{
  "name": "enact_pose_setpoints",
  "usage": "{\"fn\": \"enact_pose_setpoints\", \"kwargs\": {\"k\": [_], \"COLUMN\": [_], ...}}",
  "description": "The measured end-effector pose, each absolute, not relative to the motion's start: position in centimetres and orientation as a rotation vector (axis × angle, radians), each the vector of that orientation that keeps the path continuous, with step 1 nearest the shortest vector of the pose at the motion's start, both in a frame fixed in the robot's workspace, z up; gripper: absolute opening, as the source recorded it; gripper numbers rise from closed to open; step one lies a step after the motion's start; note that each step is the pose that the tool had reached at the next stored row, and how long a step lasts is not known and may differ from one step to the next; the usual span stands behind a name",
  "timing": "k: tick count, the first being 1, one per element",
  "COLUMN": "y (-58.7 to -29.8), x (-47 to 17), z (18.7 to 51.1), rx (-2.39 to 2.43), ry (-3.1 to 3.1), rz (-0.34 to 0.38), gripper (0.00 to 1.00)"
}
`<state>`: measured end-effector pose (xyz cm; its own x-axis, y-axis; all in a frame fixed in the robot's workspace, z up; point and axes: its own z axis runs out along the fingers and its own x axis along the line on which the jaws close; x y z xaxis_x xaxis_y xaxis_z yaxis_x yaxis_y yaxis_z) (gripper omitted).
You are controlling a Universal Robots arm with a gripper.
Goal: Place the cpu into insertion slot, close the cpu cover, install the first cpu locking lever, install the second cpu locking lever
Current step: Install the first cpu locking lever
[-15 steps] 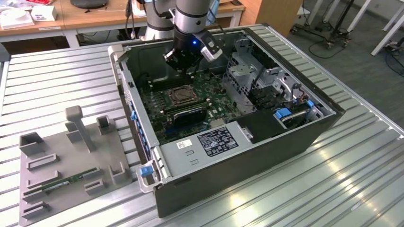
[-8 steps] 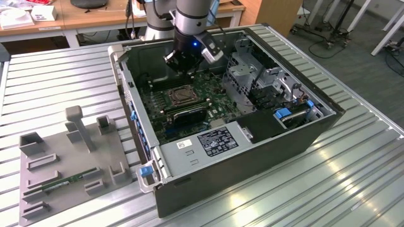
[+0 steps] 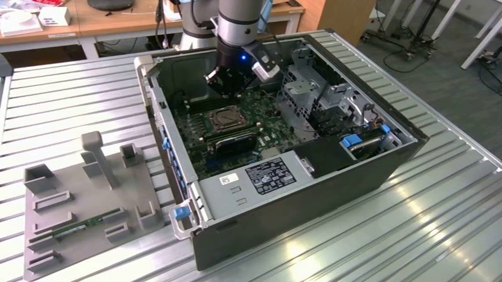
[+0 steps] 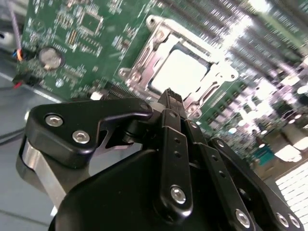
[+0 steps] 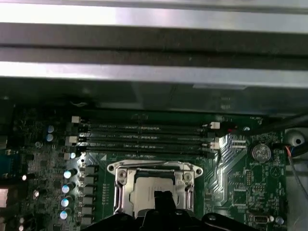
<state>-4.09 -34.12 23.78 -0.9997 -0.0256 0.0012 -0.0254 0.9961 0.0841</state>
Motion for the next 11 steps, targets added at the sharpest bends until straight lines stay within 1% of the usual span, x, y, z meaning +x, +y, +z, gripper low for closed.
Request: {"fn": "enact_pose_setpoints", "kwargs": {"k": [6,11], "y": [-34.28,-34.36], "x": [-4.44,-4.72], "z": [23.66,23.43], "rx": [0.04,0.04], "ry": [-3.137,-3.137], "rz": [-0.105,-0.098], "gripper": [0.11,0.11]}}
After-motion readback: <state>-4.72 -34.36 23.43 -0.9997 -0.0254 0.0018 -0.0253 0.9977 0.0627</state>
